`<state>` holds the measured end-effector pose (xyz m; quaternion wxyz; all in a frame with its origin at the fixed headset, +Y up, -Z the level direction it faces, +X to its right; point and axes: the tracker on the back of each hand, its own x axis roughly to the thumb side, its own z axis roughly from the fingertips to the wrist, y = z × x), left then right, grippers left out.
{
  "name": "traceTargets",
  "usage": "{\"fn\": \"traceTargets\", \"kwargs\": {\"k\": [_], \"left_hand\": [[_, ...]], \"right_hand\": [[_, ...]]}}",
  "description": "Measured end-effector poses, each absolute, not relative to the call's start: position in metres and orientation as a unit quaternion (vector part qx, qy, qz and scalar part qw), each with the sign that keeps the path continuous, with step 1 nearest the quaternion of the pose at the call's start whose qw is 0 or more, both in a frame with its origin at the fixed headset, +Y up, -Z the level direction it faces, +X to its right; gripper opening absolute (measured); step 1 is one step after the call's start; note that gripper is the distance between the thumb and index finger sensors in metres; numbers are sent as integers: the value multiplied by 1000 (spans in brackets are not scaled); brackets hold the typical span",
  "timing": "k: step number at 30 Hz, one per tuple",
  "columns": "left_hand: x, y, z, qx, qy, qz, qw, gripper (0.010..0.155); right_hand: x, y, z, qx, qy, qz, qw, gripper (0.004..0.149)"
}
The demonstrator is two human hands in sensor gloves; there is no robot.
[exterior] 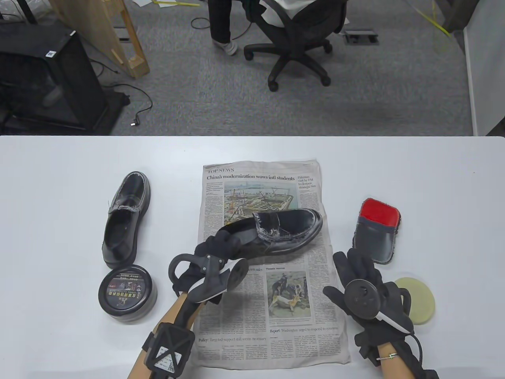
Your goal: Dip and apply leather care cream with polishing sponge on shoes
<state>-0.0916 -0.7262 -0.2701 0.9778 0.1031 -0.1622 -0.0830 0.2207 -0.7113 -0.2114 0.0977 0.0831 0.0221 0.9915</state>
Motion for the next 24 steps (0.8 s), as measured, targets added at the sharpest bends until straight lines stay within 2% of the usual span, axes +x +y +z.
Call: {"fn": "traceTargets", "kwargs": {"k": [4, 6, 10, 13, 15, 16, 19, 21, 22, 24], "left_hand": [[-86, -741, -268, 80, -177, -104, 975, 36], [-85, -740, -265, 102, -176, -133, 970, 38], [-85, -723, -262, 86, -187, -120, 971, 68], [-84, -709, -255, 165, -168, -132, 963, 77], [-82, -706, -256, 185, -158, -143, 959, 87], [-81, -707, -259, 167, -160, -151, 961, 94], [-77, -720, -279, 26, -150, -168, 974, 108], [-78, -732, -291, -38, -140, -155, 977, 110], [-81, -738, -297, -57, -136, -138, 979, 107], [-87, -737, -300, -29, -136, -81, 987, 99]], "right_hand": [[240, -715, -230, 9, 21, 996, 83, 81], [246, -723, -245, -14, 52, 996, 69, 82], [251, -745, -283, -70, 148, 987, 4, 88], [250, -760, -305, -106, 193, 975, -19, 90], [249, -767, -317, -125, 213, 969, -15, 94], [249, -770, -321, -132, 218, 967, -9, 95], [250, -776, -331, -162, 230, 959, -24, 97], [250, -774, -334, -177, 192, 964, -49, 82], [250, -774, -334, -176, 180, 965, -75, 70], [250, -769, -333, -173, 157, 966, -107, 57]]}}
